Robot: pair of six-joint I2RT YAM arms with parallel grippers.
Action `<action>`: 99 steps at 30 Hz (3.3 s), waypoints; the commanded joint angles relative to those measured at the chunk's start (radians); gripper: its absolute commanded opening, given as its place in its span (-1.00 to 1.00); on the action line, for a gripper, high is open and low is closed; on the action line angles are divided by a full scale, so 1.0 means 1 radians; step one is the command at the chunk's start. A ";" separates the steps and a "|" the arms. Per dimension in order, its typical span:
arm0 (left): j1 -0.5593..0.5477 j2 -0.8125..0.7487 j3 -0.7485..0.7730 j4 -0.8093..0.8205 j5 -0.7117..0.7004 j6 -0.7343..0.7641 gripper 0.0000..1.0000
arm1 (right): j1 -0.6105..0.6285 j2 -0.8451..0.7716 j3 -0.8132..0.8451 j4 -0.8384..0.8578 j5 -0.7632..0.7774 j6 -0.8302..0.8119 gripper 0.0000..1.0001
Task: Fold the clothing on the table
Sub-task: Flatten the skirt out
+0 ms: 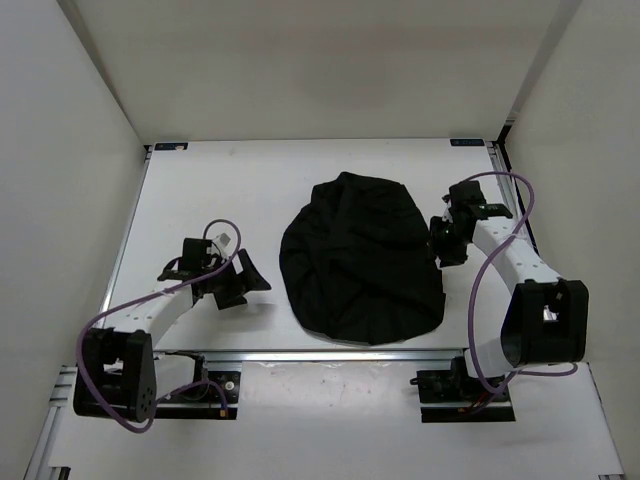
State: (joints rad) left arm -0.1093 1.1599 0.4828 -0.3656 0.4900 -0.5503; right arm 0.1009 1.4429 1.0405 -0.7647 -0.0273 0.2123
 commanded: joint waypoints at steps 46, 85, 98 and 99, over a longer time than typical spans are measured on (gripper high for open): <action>-0.159 -0.005 0.244 -0.291 -0.478 0.081 0.56 | 0.379 0.388 0.917 0.220 -0.770 0.028 -1.00; -0.519 0.329 0.523 -0.041 -0.271 -0.040 -0.89 | 0.413 0.010 -0.025 0.083 -0.253 0.197 -0.03; -0.770 0.452 0.513 -0.010 -0.444 0.090 -0.23 | 0.287 -0.019 -0.117 0.041 -0.200 0.193 0.09; -0.788 0.455 0.516 -0.013 -0.453 0.095 -0.20 | 0.280 -0.022 -0.117 0.041 -0.195 0.188 0.10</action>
State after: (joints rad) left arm -0.8440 1.6295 1.0008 -0.3862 0.1120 -0.5102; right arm 0.4076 1.4540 0.9333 -0.7067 -0.2417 0.4122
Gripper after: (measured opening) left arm 0.383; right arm 0.547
